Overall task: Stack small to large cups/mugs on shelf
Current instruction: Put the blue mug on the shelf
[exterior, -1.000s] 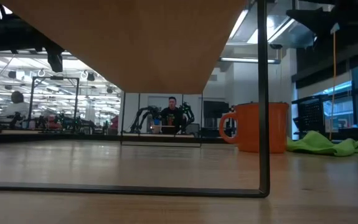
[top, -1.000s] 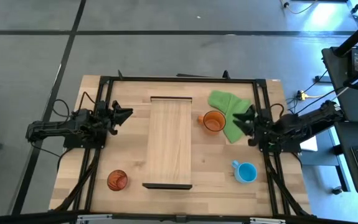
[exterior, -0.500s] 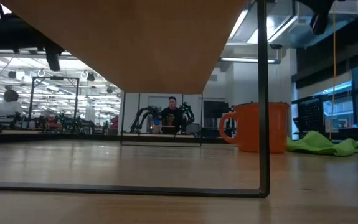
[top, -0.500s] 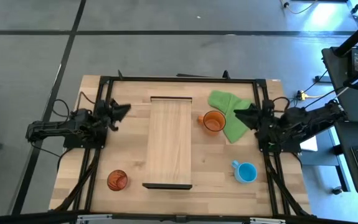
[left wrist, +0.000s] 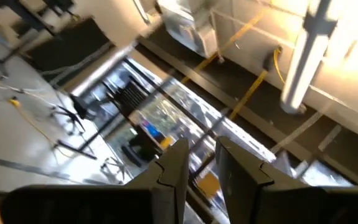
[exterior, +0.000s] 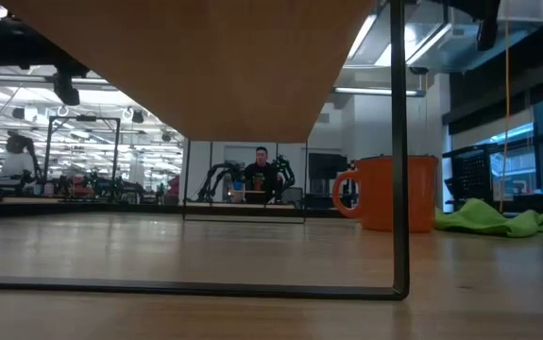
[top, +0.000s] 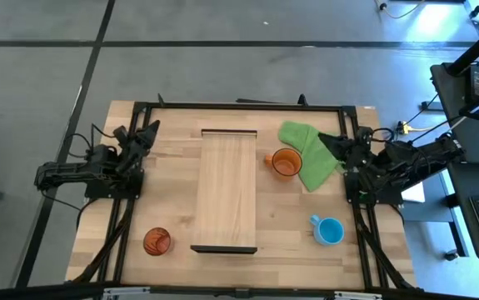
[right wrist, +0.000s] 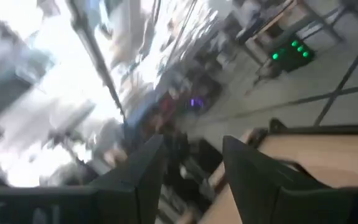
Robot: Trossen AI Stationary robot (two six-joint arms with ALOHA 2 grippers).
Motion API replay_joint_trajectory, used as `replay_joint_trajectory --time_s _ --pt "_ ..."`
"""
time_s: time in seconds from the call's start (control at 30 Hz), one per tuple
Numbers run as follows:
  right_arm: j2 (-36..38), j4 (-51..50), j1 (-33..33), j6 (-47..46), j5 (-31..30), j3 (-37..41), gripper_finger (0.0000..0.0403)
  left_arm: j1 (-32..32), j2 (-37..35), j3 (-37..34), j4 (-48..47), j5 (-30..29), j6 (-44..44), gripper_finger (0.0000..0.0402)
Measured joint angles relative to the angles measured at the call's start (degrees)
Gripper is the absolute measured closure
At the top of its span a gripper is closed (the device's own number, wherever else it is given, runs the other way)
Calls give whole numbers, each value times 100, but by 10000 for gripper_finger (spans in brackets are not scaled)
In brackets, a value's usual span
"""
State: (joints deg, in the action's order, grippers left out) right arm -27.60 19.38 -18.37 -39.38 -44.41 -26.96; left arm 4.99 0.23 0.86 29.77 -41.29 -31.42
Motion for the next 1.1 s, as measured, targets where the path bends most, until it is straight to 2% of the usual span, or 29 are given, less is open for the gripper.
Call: replay_joint_trajectory --time_s 0.13,0.17,0.23,0.27,0.33,0.43,0.53,0.67,0.73,0.83,0.97,1.1 --pt "-754 2084 272 1131 223 -60 238 -2 2 0 -23 112 -24 326" --pt "-952 2357 379 1411 408 -163 238 0 2 0 -67 211 7 326" --pt "-1324 2175 552 1713 665 -610 238 -2 6 0 -80 342 157 326" --pt "-1481 1719 616 1752 734 -932 238 -2 6 0 -70 379 190 326" --pt "-1758 34 723 1568 844 -1739 238 -1 6 0 -82 567 349 326" --pt "-2231 -3544 862 595 941 -3313 238 0 6 42 -246 1087 454 326" --pt "-2898 -6474 923 -276 1236 -4832 238 -1 6 414 -1461 1696 430 326" --pt "-3738 -9074 918 -1033 1963 -6259 238 -1 120 1156 -3682 2250 306 326" --pt "-4077 -9981 841 -1286 2336 -6615 238 -2 188 1453 -4398 2408 325 326" --pt "-4456 -10731 610 -1437 2699 -6750 238 -2 236 1706 -4793 2445 349 326" --pt "-4744 -10873 28 -1565 2914 -6629 238 -2 236 1740 -4821 2640 421 326" --pt "-4776 -10931 -749 -2193 2975 -6332 238 -2 312 1742 -4825 2832 457 326"
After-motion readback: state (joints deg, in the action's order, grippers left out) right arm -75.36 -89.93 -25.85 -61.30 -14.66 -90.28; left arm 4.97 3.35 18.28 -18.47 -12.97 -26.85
